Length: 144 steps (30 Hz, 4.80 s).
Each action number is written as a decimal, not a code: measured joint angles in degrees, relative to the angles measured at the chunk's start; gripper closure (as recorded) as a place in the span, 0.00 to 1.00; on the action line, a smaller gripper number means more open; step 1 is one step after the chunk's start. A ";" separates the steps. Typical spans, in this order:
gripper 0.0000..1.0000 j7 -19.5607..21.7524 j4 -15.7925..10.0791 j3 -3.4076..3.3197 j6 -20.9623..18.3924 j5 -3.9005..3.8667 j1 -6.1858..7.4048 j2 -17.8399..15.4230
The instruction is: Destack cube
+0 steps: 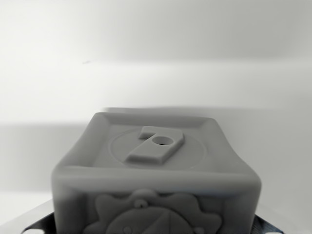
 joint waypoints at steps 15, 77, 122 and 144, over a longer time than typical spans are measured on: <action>0.00 0.00 0.20 -0.19 0.42 0.00 0.21 0.62; 0.00 -1.39 -2.47 1.95 -8.94 1.92 -1.44 -11.77; 0.00 -4.01 0.38 2.18 -38.06 5.50 -1.07 -38.19; 0.00 -4.19 5.08 1.97 -48.47 5.61 -1.05 -43.88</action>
